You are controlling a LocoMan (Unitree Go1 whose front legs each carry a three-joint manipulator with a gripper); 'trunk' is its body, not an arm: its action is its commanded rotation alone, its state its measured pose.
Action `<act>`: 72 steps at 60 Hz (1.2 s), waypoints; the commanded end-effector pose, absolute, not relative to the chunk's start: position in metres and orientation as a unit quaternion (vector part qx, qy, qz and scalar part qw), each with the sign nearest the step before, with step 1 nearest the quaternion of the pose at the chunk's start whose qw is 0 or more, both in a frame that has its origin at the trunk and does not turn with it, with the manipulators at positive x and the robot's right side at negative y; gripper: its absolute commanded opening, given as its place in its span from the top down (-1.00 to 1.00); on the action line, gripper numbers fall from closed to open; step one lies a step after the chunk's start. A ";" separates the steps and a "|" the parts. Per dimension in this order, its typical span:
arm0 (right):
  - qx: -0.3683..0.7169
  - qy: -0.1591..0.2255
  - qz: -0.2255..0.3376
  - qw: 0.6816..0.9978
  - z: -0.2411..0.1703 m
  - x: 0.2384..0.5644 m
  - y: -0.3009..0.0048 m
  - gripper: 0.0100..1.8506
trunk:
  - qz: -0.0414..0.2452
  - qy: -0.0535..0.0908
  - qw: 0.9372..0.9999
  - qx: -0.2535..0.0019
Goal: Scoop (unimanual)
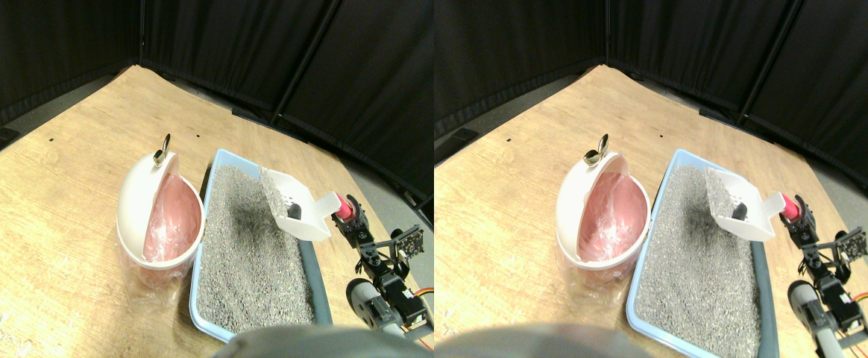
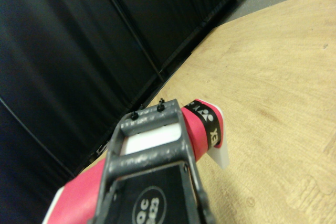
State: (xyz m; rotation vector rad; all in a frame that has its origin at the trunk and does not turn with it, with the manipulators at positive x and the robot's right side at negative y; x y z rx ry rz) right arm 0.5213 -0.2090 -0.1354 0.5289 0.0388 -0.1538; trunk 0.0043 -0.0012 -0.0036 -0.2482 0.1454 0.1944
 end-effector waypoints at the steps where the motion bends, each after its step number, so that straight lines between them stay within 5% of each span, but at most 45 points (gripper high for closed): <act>1: 0.302 -0.007 -0.062 0.951 -0.127 0.523 -0.201 0.95 | 0.099 0.058 0.985 -0.126; 49: 0.372 0.002 -0.067 0.926 -0.129 0.519 -0.193 0.95 | 0.100 0.055 0.985 -0.127; 72: 0.272 -0.011 -0.053 0.961 -0.120 0.516 -0.189 0.95 | 0.109 0.058 0.983 -0.134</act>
